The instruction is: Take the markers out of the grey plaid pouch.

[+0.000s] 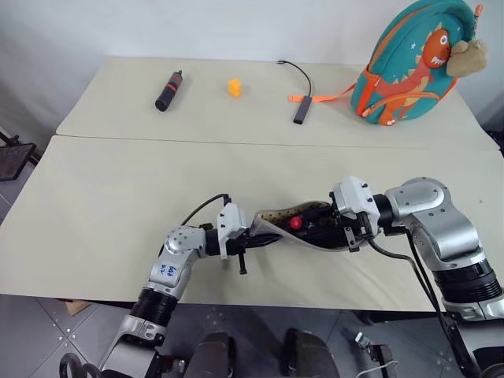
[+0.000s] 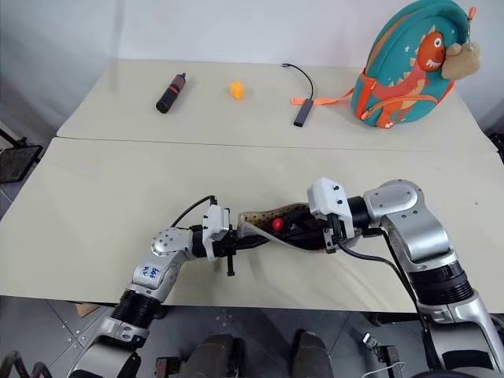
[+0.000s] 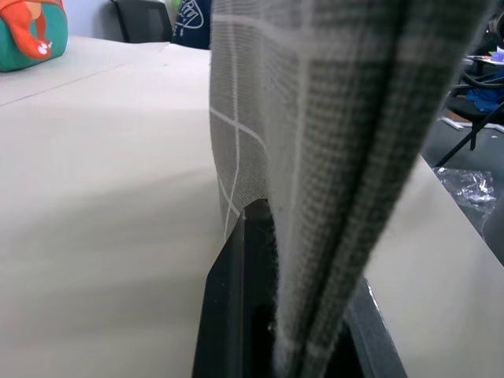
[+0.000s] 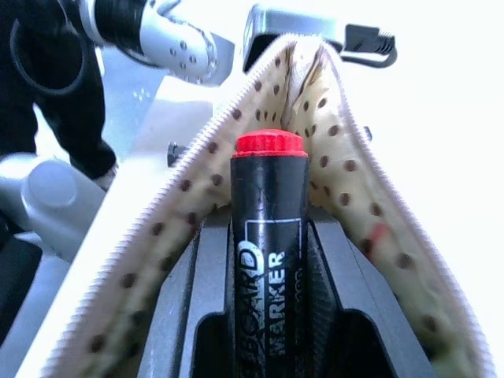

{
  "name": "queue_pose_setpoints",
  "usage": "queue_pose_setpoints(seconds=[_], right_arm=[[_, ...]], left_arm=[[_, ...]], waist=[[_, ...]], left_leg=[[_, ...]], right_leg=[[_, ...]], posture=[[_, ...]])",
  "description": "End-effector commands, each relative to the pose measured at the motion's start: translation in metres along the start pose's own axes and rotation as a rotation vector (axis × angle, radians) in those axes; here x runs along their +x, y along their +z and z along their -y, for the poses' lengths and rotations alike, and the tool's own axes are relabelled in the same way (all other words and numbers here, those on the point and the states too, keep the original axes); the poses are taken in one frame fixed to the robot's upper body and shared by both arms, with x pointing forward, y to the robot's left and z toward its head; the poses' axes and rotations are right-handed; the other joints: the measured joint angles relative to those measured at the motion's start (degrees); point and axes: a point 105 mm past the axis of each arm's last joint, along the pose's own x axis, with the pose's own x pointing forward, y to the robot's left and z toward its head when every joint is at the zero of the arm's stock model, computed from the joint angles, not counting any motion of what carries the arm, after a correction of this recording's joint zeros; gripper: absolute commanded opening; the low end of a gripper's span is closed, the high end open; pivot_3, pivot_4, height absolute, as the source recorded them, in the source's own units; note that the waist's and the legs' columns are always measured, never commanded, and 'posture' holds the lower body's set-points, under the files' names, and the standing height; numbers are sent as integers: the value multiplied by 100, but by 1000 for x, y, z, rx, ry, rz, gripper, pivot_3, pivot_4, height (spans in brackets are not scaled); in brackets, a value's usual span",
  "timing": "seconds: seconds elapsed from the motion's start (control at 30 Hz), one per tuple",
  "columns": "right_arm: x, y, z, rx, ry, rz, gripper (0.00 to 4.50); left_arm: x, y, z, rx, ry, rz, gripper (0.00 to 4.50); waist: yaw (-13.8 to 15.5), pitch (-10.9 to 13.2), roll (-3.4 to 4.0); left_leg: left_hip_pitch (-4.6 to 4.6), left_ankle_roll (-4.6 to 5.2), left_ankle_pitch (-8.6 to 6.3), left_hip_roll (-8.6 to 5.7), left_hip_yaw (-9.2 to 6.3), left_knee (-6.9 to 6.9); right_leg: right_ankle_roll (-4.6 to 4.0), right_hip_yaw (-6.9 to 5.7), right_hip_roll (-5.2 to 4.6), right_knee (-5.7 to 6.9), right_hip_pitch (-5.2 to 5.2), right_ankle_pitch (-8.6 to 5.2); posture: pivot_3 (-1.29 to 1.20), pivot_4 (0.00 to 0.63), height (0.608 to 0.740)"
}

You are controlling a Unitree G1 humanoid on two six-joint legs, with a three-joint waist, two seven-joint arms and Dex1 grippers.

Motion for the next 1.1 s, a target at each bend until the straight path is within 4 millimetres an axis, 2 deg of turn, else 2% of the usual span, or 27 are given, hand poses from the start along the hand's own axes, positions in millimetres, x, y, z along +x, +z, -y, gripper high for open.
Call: queue_pose_setpoints(seconds=[0.03, 0.23, 0.33, 0.47, 0.57, 0.63, 0.7, 0.73, 0.8, 0.9, 0.93, 1.07, 1.1], right_arm=[[-13, 42, 9, 108, -62, 227, 663], [-27, 73, 12, 209, -78, 354, 663], [-33, 80, 16, 246, -103, 389, 663], [-62, 85, 32, 279, -255, 420, 663], [-87, 75, 39, 277, -364, 347, 663], [-107, 62, 43, 297, -433, 293, 663], [-137, 29, 45, 383, -563, 175, 663], [-148, 16, 44, 405, -605, 128, 663], [-165, -23, 44, 422, -726, -42, 663], [-180, -74, 37, 440, -827, -283, 663], [-183, -86, 34, 449, -834, -337, 663], [-192, -115, 27, 499, -904, -425, 663], [-193, -119, 26, 498, -915, -430, 1378]], left_arm=[[-2, 10, 2, 21, -3, 33, 0], [-4, 10, 1, 19, 4, 30, 0], [-4, 11, 1, 19, 9, 29, 0], [-7, 11, 1, 22, 16, 28, 0], [-8, 11, 1, 24, 24, 28, 0], [-9, 12, 1, 24, 28, 31, 0], [-10, 12, 1, 23, 32, 34, 0], [-10, 12, 1, 23, 32, 35, 0], [-10, 12, 0, 23, 35, 38, 0], [-10, 13, -1, 24, 39, 42, 0], [-10, 14, -1, 24, 39, 43, 0], [-9, 14, -1, 25, 37, 47, 0], [-8, 14, -1, 26, 35, 48, 0]], waist=[[-7, 0, 0], [-8, 0, 1], [1, 0, 1], [2, 0, 1], [18, 0, 0], [9, 0, 1], [12, 0, 0], [21, 0, 0], [2, 0, 0], [-24, -1, 3], [-27, -2, 4], [-31, 0, 15], [-25, 0, 15]], left_leg=[[0, 0, 0, 2, -2, 0], [1, 0, 0, 3, -30, 0], [0, 0, 0, 2, -30, 0], [0, 0, 0, 1, -24, 0], [-3, 0, 0, -2, -8, 0], [-3, 2, -1, -1, 0, -2], [-2, 2, -1, -1, 4, -4], [-3, 2, -1, -1, 5, -4], [-2, 4, -2, -2, 8, -4], [1, 4, -2, 1, 19, -7], [5, 4, -2, 2, 26, -8], [4, 4, -1, 3, 33, -9], [4, 4, -1, 4, 33, -9]], right_leg=[[0, -1, 0, 0, 0, 0], [-2, 1, 0, 2, -2, 1], [-2, 2, 0, 2, -1, 1], [-2, 1, -1, 1, -2, 1], [-2, 0, -1, 1, -1, 1], [-2, 1, -2, -2, -2, 1], [-2, 1, -2, -2, -2, 1], [-2, 1, -2, -3, -1, 1], [-1, 2, -2, -4, 0, 2], [0, 7, -2, -1, -5, 2], [0, 11, -2, 0, -5, 2], [0, 17, -2, 1, -11, 2], [0, 16, -2, 1, -10, 2]], posture=[[0, 150, 740], [0, 150, 740], [0, 150, 740], [0, 150, 740], [0, 150, 740], [0, 150, 740], [0, 150, 740], [0, 150, 740], [0, 150, 740], [0, 150, 740], [0, 150, 740], [0, 150, 740], [0, 150, 740]])
